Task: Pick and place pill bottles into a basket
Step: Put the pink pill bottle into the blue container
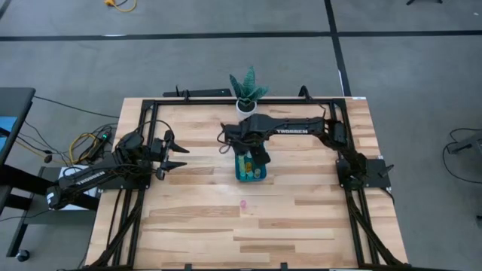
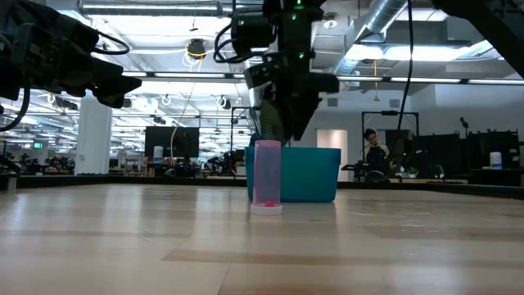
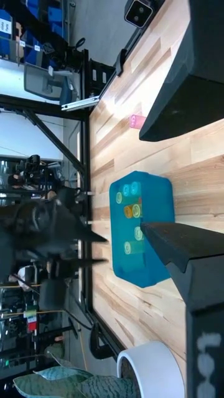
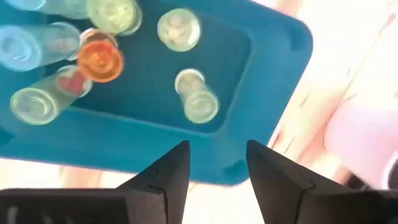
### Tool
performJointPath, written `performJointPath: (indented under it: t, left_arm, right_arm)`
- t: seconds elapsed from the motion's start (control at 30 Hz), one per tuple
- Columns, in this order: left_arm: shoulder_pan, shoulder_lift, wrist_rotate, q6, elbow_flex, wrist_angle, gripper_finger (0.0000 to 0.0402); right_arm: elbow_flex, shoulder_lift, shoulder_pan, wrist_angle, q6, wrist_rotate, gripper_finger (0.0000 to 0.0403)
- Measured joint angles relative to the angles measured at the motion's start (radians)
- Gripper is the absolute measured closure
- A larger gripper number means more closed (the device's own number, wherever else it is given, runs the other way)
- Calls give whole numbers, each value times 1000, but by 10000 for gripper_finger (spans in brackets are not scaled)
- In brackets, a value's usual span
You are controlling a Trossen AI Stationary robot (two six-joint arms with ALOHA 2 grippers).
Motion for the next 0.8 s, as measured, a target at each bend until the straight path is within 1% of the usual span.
performJointPath:
  t: [0.07, 0.13, 0.2, 0.33, 0.5, 0.63, 0.73, 0.8]
  left_arm:
    - [0, 0, 0, 0, 0, 0, 189]
    - [0, 0, 0, 0, 0, 1, 189]
    - [0, 1, 0, 0, 0, 0, 189]
    - [0, 0, 0, 0, 0, 1, 189]
    - [0, 0, 0, 0, 0, 0, 189]
    - [0, 0, 0, 0, 0, 0, 189]
    - [0, 0, 0, 0, 0, 0, 189]
    - [0, 0, 0, 0, 0, 0, 189]
  right_arm:
    - [-3, -26, 31, -65, 32, 16, 249]
    - [0, -48, 73, -78, 96, 26, 248]
    - [-2, -65, 124, -131, 174, 26, 249]
    - [-2, -62, 241, -134, 295, 7, 253]
    - [-1, -44, 355, -78, 379, -15, 255]
    - [-3, -15, 395, -15, 418, -20, 246]
    - [3, 7, 399, 34, 446, -44, 234]
    - [-5, 24, 399, 17, 471, -60, 225]
